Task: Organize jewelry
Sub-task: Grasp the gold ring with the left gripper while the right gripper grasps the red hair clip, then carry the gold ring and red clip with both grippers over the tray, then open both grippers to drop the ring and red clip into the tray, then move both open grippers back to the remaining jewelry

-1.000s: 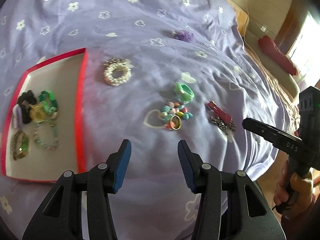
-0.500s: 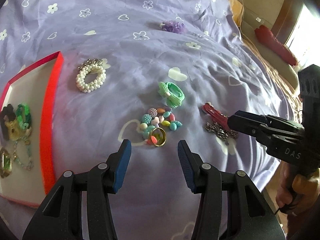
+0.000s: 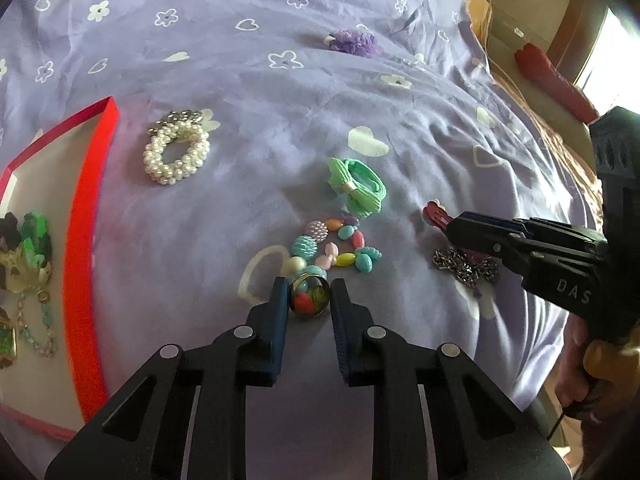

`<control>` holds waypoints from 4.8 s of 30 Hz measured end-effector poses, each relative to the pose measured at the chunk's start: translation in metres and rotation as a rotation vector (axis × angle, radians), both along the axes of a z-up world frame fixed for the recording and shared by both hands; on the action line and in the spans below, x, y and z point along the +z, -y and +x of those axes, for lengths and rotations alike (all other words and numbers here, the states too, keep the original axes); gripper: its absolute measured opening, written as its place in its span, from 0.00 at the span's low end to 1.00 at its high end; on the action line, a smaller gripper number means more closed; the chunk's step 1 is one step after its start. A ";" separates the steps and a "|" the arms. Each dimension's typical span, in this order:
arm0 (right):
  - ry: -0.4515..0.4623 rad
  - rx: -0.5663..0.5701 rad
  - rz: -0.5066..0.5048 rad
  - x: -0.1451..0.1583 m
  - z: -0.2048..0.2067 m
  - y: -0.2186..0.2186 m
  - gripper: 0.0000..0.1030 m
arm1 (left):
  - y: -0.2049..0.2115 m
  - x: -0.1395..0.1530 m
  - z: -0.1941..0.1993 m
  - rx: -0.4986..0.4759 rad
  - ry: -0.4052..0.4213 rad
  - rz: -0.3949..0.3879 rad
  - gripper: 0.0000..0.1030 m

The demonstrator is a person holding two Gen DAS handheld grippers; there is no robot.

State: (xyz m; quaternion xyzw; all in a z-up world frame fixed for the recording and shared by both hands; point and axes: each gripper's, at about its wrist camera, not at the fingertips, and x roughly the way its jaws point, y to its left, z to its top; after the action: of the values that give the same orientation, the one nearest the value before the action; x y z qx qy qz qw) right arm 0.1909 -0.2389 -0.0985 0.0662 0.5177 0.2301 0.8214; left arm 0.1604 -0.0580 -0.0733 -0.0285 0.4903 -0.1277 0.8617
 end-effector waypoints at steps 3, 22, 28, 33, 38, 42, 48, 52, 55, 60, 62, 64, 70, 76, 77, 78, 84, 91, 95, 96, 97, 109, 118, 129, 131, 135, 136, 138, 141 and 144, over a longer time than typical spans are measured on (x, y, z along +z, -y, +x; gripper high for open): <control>0.010 -0.017 0.043 0.007 -0.004 0.004 0.16 | -0.009 0.009 -0.009 0.002 0.022 -0.020 0.18; 0.009 0.045 0.158 0.033 -0.039 -0.050 0.16 | -0.083 0.037 -0.064 0.129 0.076 -0.094 0.18; 0.001 0.107 0.170 0.036 -0.045 -0.084 0.16 | -0.118 0.042 -0.078 0.196 0.091 -0.102 0.18; -0.003 0.143 0.184 0.038 -0.047 -0.110 0.16 | -0.145 0.044 -0.085 0.249 0.100 -0.111 0.18; -0.009 0.178 0.199 0.039 -0.048 -0.137 0.16 | -0.171 0.043 -0.093 0.302 0.105 -0.111 0.18; -0.009 0.213 0.208 0.042 -0.051 -0.157 0.16 | -0.191 0.039 -0.100 0.345 0.100 -0.106 0.18; -0.013 0.257 0.217 0.044 -0.052 -0.186 0.16 | -0.217 0.031 -0.107 0.395 0.086 -0.101 0.18; -0.017 0.283 0.219 0.043 -0.050 -0.204 0.16 | -0.230 0.025 -0.108 0.414 0.075 -0.087 0.18; -0.018 0.298 0.217 0.043 -0.049 -0.215 0.16 | -0.238 0.021 -0.108 0.433 0.067 -0.079 0.18; -0.022 0.325 0.207 0.039 -0.045 -0.235 0.16 | -0.251 0.012 -0.105 0.451 0.040 -0.066 0.18; -0.026 0.334 0.198 0.035 -0.043 -0.243 0.16 | -0.255 0.009 -0.105 0.459 0.032 -0.062 0.18; -0.031 0.342 0.190 0.031 -0.041 -0.249 0.16 | -0.261 0.006 -0.103 0.467 0.023 -0.061 0.18; -0.044 0.353 0.153 0.018 -0.034 -0.263 0.16 | -0.273 -0.002 -0.094 0.476 -0.001 -0.043 0.18; -0.047 0.364 0.114 0.011 -0.029 -0.273 0.16 | -0.276 -0.010 -0.087 0.468 -0.028 -0.044 0.18; -0.048 0.365 0.106 0.009 -0.028 -0.275 0.16 | -0.276 -0.012 -0.086 0.464 -0.031 -0.044 0.18; -0.050 0.365 0.099 0.007 -0.027 -0.277 0.16 | -0.275 -0.013 -0.085 0.461 -0.034 -0.044 0.18; -0.045 0.375 0.058 -0.001 -0.026 -0.283 0.16 | -0.274 -0.023 -0.079 0.454 -0.058 -0.040 0.18; -0.042 0.402 0.030 -0.002 -0.024 -0.290 0.16 | -0.274 -0.026 -0.076 0.451 -0.066 -0.032 0.18; -0.048 0.421 0.018 -0.001 -0.024 -0.294 0.16 | -0.274 -0.026 -0.076 0.451 -0.067 -0.029 0.18; -0.048 0.429 0.013 -0.001 -0.024 -0.295 0.16 | -0.274 -0.026 -0.075 0.451 -0.067 -0.029 0.18; -0.049 0.435 0.007 -0.001 -0.024 -0.296 0.16 | -0.274 -0.026 -0.075 0.452 -0.067 -0.028 0.18; -0.065 0.433 0.018 -0.002 -0.022 -0.295 0.18 | -0.272 -0.026 -0.073 0.453 -0.072 -0.005 0.19; -0.081 0.428 0.048 -0.001 -0.023 -0.292 0.21 | -0.270 -0.025 -0.074 0.448 -0.076 0.010 0.24; -0.065 0.406 0.078 0.009 -0.027 -0.285 0.27 | -0.270 -0.014 -0.079 0.471 -0.056 0.003 0.29; -0.054 0.389 0.101 0.016 -0.028 -0.277 0.31 | -0.269 -0.008 -0.082 0.475 -0.042 0.000 0.31; -0.035 0.348 0.146 0.027 -0.031 -0.256 0.37 | -0.264 0.006 -0.089 0.483 -0.009 -0.016 0.38; -0.031 0.340 0.151 0.030 -0.032 -0.251 0.38 | -0.262 0.009 -0.090 0.483 -0.003 -0.021 0.38; -0.021 0.317 0.158 0.034 -0.035 -0.236 0.38 | -0.256 0.015 -0.095 0.480 0.010 -0.035 0.39; -0.002 0.265 0.152 0.038 -0.039 -0.212 0.38 | -0.246 0.021 -0.099 0.473 0.027 -0.056 0.43; 0.003 0.215 0.158 0.040 -0.042 -0.184 0.40 | -0.230 0.026 -0.102 0.454 0.035 -0.081 0.44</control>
State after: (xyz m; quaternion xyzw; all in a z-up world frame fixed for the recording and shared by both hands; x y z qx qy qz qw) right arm 0.1494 -0.0544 -0.0590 0.0746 0.5007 0.3570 0.7851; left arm 0.0579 0.1721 -0.0471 -0.1702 0.4507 0.0495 0.8749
